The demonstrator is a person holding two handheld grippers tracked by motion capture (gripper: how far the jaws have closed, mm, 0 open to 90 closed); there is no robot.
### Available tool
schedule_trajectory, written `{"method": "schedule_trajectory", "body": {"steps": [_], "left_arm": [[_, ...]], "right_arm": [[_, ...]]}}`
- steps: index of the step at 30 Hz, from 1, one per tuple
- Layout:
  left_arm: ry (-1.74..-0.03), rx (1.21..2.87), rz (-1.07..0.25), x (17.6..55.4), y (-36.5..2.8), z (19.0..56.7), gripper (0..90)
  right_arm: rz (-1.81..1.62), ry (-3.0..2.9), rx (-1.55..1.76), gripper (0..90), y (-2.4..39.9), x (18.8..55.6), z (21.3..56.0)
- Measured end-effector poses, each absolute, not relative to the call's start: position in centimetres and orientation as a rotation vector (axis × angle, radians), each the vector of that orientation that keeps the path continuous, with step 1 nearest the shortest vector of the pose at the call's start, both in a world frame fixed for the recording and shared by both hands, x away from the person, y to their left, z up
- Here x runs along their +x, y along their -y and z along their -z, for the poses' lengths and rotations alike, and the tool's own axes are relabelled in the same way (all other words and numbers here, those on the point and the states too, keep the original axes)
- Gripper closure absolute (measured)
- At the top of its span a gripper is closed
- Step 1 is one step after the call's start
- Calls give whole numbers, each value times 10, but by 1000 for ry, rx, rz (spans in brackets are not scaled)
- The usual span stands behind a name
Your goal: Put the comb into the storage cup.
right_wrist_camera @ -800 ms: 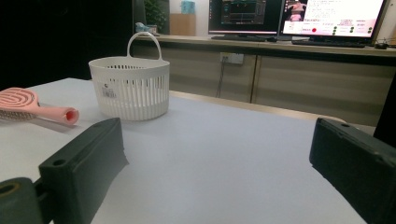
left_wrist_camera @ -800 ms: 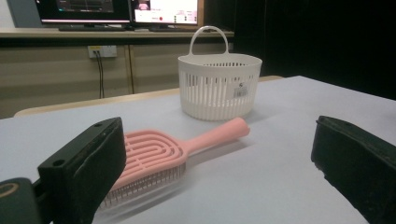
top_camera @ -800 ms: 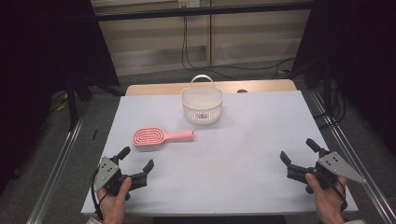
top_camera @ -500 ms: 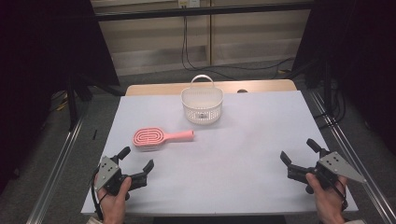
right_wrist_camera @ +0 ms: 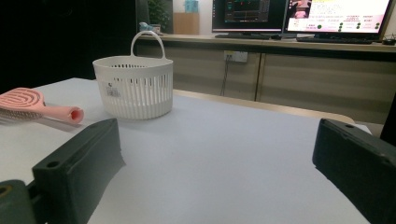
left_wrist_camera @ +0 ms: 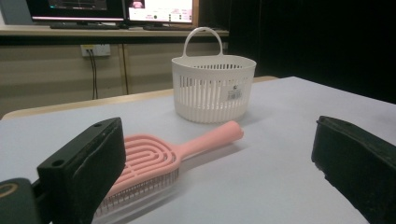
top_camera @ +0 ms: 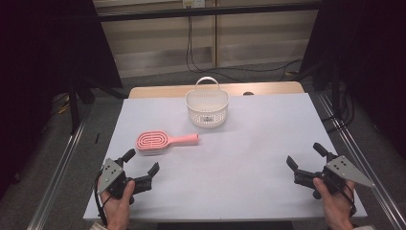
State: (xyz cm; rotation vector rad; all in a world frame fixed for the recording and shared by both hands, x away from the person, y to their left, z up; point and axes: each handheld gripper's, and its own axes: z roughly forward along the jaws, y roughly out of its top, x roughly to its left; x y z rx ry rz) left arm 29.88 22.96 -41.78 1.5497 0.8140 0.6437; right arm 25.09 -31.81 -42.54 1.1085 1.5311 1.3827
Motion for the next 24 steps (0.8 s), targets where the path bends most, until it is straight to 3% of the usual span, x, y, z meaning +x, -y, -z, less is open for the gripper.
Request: {"method": "schedule_trajectory", "body": {"steps": [17, 22, 24], "left_arm": [[-818, 1552, -614, 315, -232, 406, 41], [-829, 1562, -671, 319, -232, 401, 47], [-824, 1559, -630, 322, -232, 399, 45]], "right_arm": [[-1393, -1541, 1109, 8, 315, 251, 425], [-1387, -1541, 1104, 8, 315, 251, 425], [-1389, -1545, 1102, 8, 315, 251, 425]]}}
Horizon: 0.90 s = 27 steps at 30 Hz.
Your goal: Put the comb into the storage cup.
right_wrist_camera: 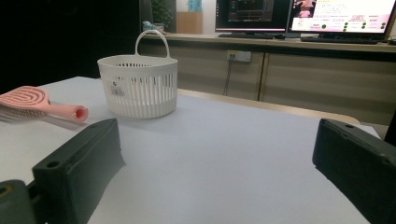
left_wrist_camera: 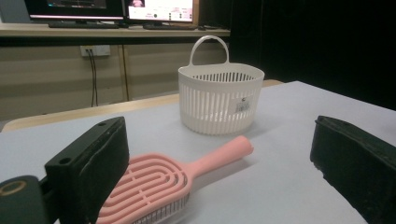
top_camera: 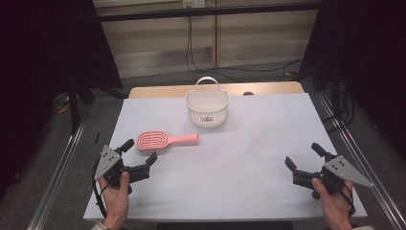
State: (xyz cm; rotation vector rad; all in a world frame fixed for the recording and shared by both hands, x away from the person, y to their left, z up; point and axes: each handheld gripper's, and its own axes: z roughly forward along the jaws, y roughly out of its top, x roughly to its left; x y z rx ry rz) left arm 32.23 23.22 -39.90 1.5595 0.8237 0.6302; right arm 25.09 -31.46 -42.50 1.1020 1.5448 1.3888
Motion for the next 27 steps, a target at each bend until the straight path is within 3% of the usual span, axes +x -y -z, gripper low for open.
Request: {"method": "schedule_trajectory", "body": {"steps": [27], "left_arm": [[-700, 1617, -614, 359, -215, 387, 19]], "right_arm": [[-1386, -1553, 1090, 8, 314, 251, 425]]}}
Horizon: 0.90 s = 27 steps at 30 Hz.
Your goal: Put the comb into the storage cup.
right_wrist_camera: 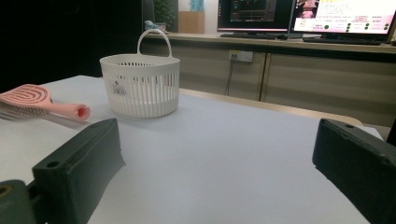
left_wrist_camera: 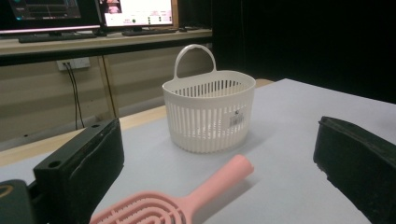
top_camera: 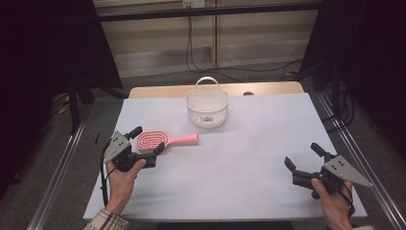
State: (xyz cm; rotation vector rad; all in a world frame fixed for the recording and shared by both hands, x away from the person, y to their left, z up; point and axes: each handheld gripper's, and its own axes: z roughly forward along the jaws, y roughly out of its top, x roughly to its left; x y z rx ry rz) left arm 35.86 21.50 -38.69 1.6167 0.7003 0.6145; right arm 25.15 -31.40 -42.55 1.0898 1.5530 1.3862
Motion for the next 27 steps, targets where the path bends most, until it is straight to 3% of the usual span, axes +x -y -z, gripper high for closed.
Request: {"method": "schedule_trajectory", "body": {"steps": [27], "left_arm": [[-684, 1632, -712, 406, -199, 387, 24]], "right_arm": [[-1386, -1564, 1076, 11, 313, 251, 426]]}}
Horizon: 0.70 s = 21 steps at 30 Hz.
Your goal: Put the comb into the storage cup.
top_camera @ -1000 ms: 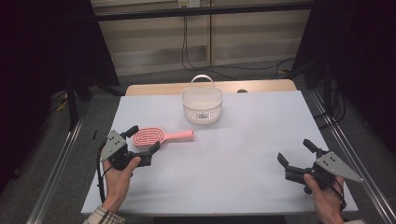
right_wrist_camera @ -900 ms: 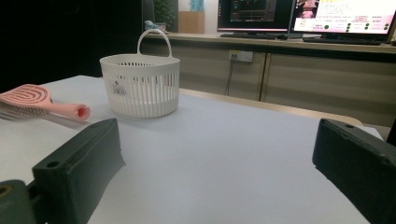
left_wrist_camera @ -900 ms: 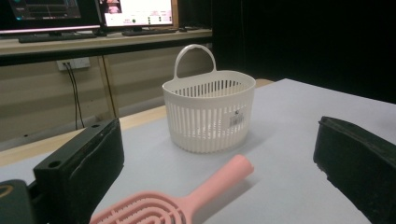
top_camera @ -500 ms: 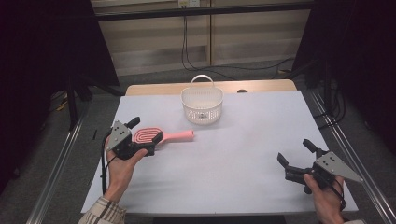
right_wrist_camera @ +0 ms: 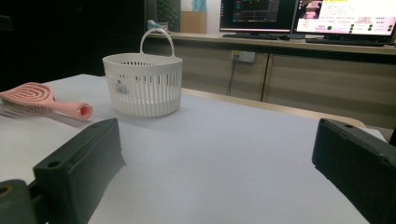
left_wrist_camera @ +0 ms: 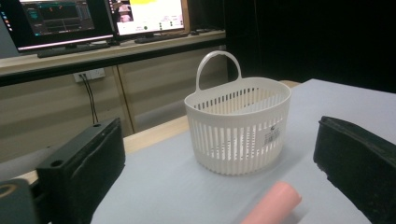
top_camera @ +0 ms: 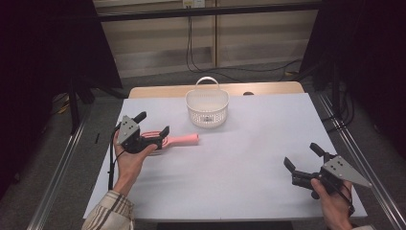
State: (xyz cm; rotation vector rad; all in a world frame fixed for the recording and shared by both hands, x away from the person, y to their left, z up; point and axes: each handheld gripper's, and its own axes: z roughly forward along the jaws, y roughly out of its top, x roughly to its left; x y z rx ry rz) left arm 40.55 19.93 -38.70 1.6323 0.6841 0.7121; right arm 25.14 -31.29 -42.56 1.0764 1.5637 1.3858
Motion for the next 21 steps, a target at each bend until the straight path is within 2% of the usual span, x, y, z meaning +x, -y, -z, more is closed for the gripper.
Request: {"method": "schedule_trajectory", "body": {"steps": [5, 11, 14, 21], "left_arm": [[-675, 1642, -703, 407, -198, 391, 34], [-685, 1650, -671, 407, -200, 393, 159], [-677, 1667, -676, 407, -201, 392, 166], [-711, 1671, -668, 409, -204, 393, 262]], "right_arm": [[-1387, -1565, 1077, 11, 313, 252, 426], [-1393, -1567, 1076, 11, 312, 251, 426], [-1390, -1565, 1074, 11, 313, 251, 426], [-1396, -1567, 1073, 11, 312, 251, 425]]}}
